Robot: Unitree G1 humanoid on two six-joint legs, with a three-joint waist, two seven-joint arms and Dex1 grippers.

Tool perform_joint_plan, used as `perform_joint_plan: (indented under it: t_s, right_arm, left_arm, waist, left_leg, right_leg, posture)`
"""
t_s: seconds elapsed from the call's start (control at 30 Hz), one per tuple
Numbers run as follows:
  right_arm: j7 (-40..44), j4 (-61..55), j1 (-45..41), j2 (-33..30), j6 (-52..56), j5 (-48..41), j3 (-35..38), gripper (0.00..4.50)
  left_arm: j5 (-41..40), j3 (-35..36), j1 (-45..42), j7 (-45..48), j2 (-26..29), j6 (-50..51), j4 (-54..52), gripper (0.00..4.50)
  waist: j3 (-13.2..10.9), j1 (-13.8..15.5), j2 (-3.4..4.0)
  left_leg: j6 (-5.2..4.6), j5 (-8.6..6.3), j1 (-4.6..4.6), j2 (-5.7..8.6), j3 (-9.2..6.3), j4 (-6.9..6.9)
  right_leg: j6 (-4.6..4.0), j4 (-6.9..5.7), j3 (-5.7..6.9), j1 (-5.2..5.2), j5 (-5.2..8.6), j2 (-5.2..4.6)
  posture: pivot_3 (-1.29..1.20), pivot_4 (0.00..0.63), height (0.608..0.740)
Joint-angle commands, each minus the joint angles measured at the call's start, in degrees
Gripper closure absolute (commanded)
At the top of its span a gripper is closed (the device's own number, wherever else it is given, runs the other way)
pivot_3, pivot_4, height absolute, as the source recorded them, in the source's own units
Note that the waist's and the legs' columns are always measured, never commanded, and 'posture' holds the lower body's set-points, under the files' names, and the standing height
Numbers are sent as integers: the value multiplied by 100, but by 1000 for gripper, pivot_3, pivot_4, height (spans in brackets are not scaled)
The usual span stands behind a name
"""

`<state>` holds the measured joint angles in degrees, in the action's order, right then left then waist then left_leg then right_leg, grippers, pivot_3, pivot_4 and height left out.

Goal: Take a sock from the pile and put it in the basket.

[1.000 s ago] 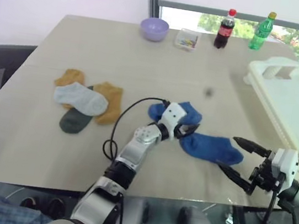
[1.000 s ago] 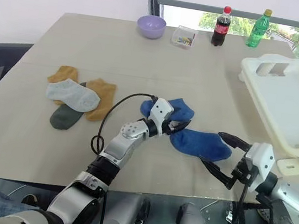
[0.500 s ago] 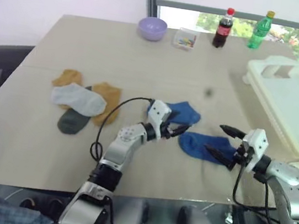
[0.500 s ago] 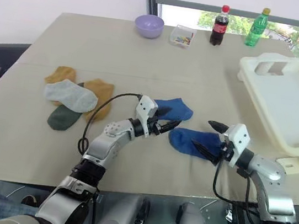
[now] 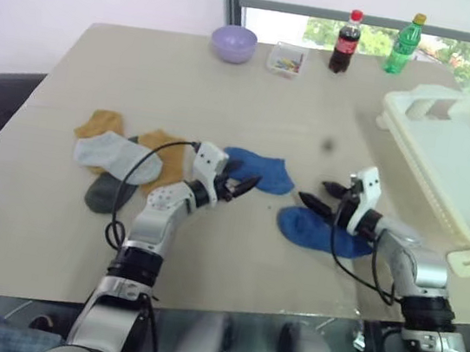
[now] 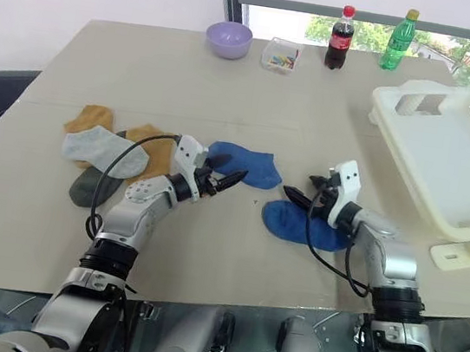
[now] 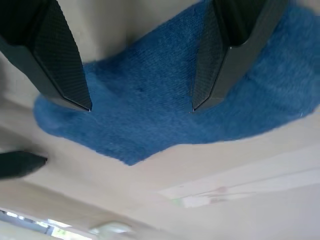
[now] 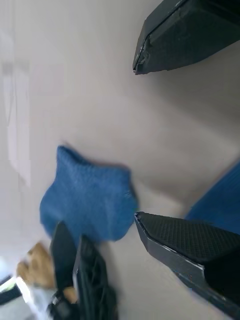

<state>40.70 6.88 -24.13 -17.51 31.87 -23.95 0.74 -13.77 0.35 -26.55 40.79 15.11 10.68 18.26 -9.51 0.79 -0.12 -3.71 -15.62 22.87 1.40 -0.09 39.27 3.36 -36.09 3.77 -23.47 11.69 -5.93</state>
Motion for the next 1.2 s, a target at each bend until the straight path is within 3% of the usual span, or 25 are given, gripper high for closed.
perform_joint_plan:
  t_s: [0.03,0.23,0.3,0.33,0.37,0.4,0.43,0.47,0.5,0.63,1.0,1.2]
  right_arm:
    - [-166,20,-288,205,499,-118,-115,0]
    - [-255,188,-472,383,972,-26,-381,0]
    - [-223,258,-468,295,957,182,-575,521]
    - [-197,264,-455,265,967,224,-620,1022]
    - [-172,261,-444,256,997,215,-624,1022]
    - [-121,251,-436,235,1025,204,-646,1784]
    - [-78,234,-432,208,1061,197,-666,2225]
    - [-56,213,-430,180,1094,212,-699,2384]
    - [-26,195,-436,143,1101,250,-749,3117]
    - [-61,217,-516,140,1034,333,-752,4441]
    - [257,-233,-553,-550,1304,320,-692,4441]
    - [311,-328,-538,-783,1282,403,-768,4441]
  left_arm:
    - [-81,-125,60,254,-30,-46,-54,1073]
    - [-84,-263,364,275,-248,37,-210,1073]
    - [-74,-318,482,239,-315,51,-310,945]
    - [-51,-350,532,226,-331,49,-351,945]
    - [-28,-374,583,216,-345,41,-379,945]
    - [-39,-380,629,208,-362,73,-411,945]
    - [-34,-393,670,197,-367,77,-443,945]
    - [-56,-385,710,175,-380,105,-474,945]
    - [-68,-382,737,154,-388,123,-498,945]
    - [-81,-418,813,162,-382,140,-569,945]
    - [-713,261,302,-87,-311,600,-777,945]
    - [-510,284,-17,-147,-17,589,-275,945]
  waist:
    - [0,-12,0]
    - [6,-13,5]
    - [11,-14,8]
    - [13,-13,9]
    - [16,-14,11]
    - [22,-15,17]
    - [24,-15,19]
    - [28,-17,23]
    - [29,-18,24]
    - [39,-28,26]
    - [33,-1,19]
    - [31,-32,15]
  left_leg:
    - [0,0,0,0,2,0]
    - [1,0,-5,1,6,0]
    - [-2,-1,-9,1,8,0]
    - [-18,-11,-12,1,9,0]
    - [-18,-11,-13,2,9,0]
    - [-19,-11,-14,1,9,0]
    - [-19,-11,-15,1,10,0]
    - [-19,-11,-15,1,10,0]
    - [-19,-11,-16,1,10,0]
    - [-21,-12,-18,1,11,0]
    - [-22,-13,-7,3,12,3]
    - [-22,-13,-7,3,11,2]
  right_leg:
    - [0,-1,-2,-2,0,0]
    - [0,-11,-8,-4,0,0]
    - [0,-15,-10,-4,0,-1]
    - [0,-17,-11,-4,0,-1]
    - [0,-18,-12,-3,0,-1]
    - [-1,-18,-12,-4,0,-1]
    - [-1,-21,-12,-3,1,-1]
    - [-1,-21,-12,-4,1,-1]
    - [-1,-22,-12,-4,1,0]
    - [-1,-25,-14,-4,1,0]
    - [0,-27,-14,-11,1,-2]
    - [0,-26,-11,-11,1,1]
  posture:
    - [0,150,737]
    - [0,150,737]
    - [0,150,737]
    - [0,150,737]
    - [0,150,737]
    - [0,150,737]
    - [0,150,737]
    - [0,150,737]
    - [0,150,737]
    - [0,150,737]
    - [0,150,737]
    - [0,150,737]
